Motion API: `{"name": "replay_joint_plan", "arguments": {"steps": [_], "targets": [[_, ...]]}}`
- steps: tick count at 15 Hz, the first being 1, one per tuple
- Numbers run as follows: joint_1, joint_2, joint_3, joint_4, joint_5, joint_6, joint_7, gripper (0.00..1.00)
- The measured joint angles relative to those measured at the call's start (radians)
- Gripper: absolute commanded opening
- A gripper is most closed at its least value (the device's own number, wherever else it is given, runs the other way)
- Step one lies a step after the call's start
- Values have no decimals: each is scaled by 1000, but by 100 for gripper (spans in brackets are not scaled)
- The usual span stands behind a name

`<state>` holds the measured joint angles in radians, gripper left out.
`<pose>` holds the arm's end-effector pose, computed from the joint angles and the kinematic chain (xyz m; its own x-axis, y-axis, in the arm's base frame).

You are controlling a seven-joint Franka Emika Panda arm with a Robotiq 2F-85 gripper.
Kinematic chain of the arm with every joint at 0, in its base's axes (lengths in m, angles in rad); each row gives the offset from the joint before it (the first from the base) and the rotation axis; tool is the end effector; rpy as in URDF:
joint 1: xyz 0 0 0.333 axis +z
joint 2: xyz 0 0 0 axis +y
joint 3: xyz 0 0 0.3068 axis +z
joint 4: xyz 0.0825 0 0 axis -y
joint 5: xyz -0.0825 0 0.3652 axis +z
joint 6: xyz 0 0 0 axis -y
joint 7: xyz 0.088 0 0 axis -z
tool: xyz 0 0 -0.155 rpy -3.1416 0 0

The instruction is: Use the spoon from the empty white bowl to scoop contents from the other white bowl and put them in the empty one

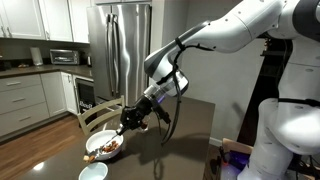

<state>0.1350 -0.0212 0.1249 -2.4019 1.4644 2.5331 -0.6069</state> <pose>0.4874 0.1464 0.3040 0.9165 -0.3868 0.1018 -0.1772 -0.6210 -0.7635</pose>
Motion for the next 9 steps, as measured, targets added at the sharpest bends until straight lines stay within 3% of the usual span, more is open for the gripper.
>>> {"name": "replay_joint_plan", "arguments": {"steps": [9], "targets": [[2, -13, 23, -26, 1, 1, 0, 2]]}}
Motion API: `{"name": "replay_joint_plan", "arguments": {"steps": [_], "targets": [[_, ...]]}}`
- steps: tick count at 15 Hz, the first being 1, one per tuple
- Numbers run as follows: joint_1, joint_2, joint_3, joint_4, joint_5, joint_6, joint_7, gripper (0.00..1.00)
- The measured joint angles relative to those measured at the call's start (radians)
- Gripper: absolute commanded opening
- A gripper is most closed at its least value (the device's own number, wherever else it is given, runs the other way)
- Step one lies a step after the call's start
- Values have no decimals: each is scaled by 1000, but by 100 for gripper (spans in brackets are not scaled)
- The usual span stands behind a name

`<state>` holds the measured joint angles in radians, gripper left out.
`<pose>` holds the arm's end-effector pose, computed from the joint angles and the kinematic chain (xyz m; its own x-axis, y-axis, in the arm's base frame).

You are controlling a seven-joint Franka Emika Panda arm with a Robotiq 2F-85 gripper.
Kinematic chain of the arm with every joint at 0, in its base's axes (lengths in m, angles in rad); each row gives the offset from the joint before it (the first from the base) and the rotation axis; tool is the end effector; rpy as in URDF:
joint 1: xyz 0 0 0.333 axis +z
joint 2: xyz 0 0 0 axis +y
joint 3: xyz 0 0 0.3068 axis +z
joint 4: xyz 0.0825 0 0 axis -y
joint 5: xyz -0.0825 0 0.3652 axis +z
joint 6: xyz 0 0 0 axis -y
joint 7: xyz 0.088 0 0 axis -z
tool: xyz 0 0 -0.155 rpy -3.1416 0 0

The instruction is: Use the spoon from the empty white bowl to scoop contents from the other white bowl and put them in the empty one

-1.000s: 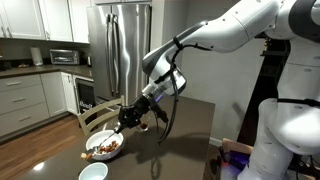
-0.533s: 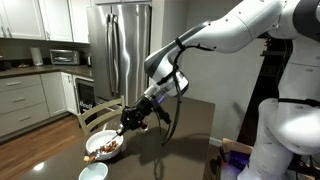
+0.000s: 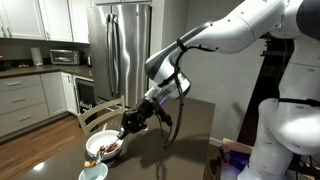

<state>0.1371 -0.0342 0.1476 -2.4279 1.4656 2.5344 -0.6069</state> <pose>0.4757 0.1557 0.2993 0.9263 -0.3651 0.0931 -0.1720 -0.6295 -0.7578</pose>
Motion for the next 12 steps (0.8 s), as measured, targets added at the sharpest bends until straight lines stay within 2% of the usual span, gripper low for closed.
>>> {"name": "replay_joint_plan", "arguments": {"steps": [12], "targets": [[39, 0, 39, -5, -21, 109, 1, 2]]}}
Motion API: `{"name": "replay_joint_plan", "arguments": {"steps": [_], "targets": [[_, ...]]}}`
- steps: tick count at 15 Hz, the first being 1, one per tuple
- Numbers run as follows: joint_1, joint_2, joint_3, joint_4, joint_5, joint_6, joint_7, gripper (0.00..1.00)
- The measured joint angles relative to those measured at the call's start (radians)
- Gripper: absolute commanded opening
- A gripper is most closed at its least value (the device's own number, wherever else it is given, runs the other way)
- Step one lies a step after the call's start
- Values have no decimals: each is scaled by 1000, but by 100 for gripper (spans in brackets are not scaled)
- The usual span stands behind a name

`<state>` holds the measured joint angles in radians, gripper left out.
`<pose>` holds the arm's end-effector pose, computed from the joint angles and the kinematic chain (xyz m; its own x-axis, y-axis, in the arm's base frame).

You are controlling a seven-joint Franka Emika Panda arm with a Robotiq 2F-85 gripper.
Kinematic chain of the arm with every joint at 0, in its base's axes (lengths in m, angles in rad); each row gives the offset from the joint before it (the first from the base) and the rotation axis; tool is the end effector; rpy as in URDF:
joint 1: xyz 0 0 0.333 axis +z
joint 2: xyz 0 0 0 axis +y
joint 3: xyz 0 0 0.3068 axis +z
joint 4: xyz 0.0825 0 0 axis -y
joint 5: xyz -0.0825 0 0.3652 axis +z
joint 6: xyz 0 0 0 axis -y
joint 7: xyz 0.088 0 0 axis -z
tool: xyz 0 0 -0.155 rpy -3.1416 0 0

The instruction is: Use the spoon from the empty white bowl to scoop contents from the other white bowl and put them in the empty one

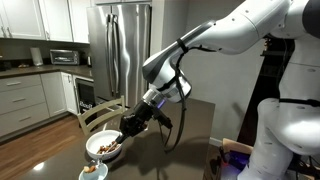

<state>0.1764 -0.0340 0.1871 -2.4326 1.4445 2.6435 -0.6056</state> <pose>0.4692 0.1747 0.2980 0.9287 -0.3357 0.1579 -0.1318 -0.6965 -0.7054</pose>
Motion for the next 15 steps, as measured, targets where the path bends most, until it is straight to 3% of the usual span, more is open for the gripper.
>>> {"name": "replay_joint_plan", "arguments": {"steps": [15], "targets": [[1, 0, 41, -17, -132, 77, 69, 2]]}}
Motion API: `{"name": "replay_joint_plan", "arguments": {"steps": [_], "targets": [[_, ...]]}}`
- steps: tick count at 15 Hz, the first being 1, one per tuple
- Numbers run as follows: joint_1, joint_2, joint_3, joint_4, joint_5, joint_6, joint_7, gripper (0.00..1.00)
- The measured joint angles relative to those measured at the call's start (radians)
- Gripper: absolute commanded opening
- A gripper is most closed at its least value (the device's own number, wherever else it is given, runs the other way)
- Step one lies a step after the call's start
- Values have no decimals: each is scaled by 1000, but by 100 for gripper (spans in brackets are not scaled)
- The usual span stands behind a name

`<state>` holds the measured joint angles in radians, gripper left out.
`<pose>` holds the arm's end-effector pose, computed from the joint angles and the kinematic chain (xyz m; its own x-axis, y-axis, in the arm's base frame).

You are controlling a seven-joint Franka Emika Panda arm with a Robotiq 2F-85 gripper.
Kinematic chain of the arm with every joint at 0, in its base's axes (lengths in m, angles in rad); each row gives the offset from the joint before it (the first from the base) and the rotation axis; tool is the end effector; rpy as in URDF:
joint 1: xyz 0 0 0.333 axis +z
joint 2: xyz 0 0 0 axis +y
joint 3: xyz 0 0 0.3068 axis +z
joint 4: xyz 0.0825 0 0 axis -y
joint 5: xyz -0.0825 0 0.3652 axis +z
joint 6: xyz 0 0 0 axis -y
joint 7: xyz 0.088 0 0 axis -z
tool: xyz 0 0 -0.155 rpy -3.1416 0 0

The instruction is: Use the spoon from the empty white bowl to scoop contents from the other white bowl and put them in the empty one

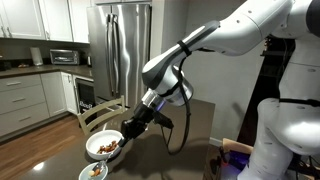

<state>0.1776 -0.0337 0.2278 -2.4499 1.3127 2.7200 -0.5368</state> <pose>0.4633 0.1807 0.2937 0.9390 -0.2784 0.2018 -0.0961 -0.7760 -0.6233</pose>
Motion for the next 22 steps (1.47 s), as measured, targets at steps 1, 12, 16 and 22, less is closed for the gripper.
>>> {"name": "replay_joint_plan", "arguments": {"steps": [1, 12, 16, 22], "targets": [[0, 0, 1, 0, -13, 0, 7, 2], [1, 17, 26, 6, -110, 0, 72, 2], [2, 28, 35, 16, -110, 0, 72, 2], [11, 31, 47, 24, -146, 1, 73, 2]]}}
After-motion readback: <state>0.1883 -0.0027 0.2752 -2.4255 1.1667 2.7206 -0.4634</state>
